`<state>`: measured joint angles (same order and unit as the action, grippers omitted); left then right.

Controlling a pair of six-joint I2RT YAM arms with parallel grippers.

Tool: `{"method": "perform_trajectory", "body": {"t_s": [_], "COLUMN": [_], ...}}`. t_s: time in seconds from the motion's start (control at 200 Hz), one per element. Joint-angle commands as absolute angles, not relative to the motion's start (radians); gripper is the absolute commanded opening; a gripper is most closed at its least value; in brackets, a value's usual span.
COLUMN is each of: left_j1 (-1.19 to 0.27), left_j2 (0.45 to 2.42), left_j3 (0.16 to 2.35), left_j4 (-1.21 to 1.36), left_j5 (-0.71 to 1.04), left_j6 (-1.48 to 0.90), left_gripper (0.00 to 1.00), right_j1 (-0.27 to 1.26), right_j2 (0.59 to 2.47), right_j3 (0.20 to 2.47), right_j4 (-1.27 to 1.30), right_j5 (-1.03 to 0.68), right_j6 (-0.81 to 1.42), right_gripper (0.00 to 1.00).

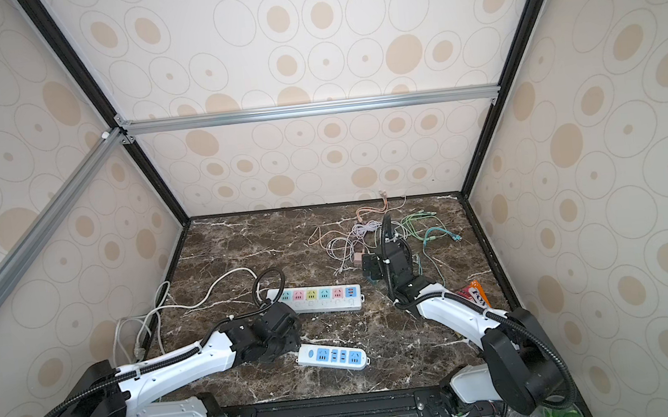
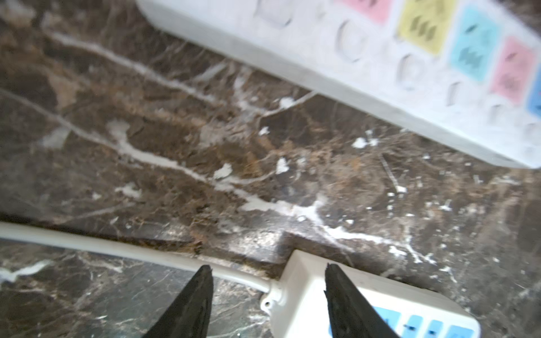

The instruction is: Insert the plug

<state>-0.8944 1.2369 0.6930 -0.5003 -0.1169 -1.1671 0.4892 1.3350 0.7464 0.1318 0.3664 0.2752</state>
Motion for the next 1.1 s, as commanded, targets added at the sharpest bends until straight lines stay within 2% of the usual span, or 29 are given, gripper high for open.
{"method": "perform_trajectory", "body": {"t_s": [0.0,0.09,0.15,0.215,0.43,0.605,0.805,0.94,1.095], "left_j1": [-0.900,-0.900,-0.905,-0.915,-0.919,-0.919,-0.897,-0.844,-0.777], "left_j2": [1.218,1.220,1.231,1.242,1.286,1.532,1.720,1.761,1.812], "left_j3": [0.752,0.756,0.761,0.765,0.733,0.848,0.907,0.943,1.050], "left_j4": [-0.434,-0.335,-0.288,-0.233,0.186,0.416,0.680,0.716,0.527], "left_j5": [-0.169,-0.111,-0.088,-0.092,-0.131,-0.158,-0.068,0.032,0.190], "left_j6": [-1.045,-0.947,-0.898,-0.848,-0.635,-0.452,-0.275,-0.255,-0.278], "left_gripper": [0.69,0.80,0.88,0.98,0.98,0.98,0.98,0.98,0.98], "right_j1": [0.450,0.361,0.340,0.339,0.338,0.339,0.339,0.338,0.338], "right_j2": [1.327,1.395,1.457,1.493,1.437,1.431,1.437,1.437,1.434], "right_j3": [0.812,0.891,0.958,0.968,0.875,0.892,0.906,0.937,0.973], "right_j4": [0.013,-0.098,-0.217,-0.230,-0.050,-0.014,0.018,-0.040,-0.102], "right_j5": [0.251,-0.011,-0.008,0.021,0.094,0.097,0.092,0.167,0.176], "right_j6": [0.262,0.314,0.364,0.379,0.466,0.418,0.361,0.395,0.360], "right_gripper": [1.00,1.00,1.00,1.00,1.00,1.00,1.00,1.00,1.00]}}
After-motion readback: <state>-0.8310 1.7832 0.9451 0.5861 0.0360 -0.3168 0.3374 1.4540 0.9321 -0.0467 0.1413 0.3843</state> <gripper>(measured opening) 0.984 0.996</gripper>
